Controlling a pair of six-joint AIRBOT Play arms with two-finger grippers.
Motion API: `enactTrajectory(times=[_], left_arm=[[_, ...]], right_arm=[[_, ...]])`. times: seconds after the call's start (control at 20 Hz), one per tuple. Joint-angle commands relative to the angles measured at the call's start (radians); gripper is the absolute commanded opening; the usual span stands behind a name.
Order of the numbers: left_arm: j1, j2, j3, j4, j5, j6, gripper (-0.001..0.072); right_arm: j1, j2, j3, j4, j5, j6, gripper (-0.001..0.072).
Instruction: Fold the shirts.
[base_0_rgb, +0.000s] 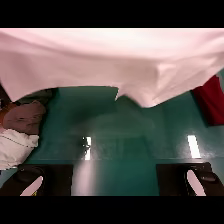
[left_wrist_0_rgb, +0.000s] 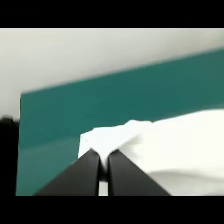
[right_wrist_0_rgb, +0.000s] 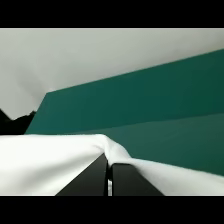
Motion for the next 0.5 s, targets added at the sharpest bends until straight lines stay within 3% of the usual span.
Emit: enactTrajectory(times=[0.0,0.2,0.45], left_arm=[[0.001,0.035,0.161,-0.108,-0.023,-0.016,0.0029],[0.001,0.035,0.163,-0.331,-0.109,-0.016,0.0029],[0.001,0.033,-0.005,-0.353,-0.340,-0.016,0.0029]], right_arm=[[-0.189,0.043,0.159,-0.034,0.212,-0.001,0.0018],[-0.426,-0.014,0.370,-0.022,0.408,-0.006,0.0018],[-0.455,-0.214,0.630,0.101,0.547,0.017,0.0018]])
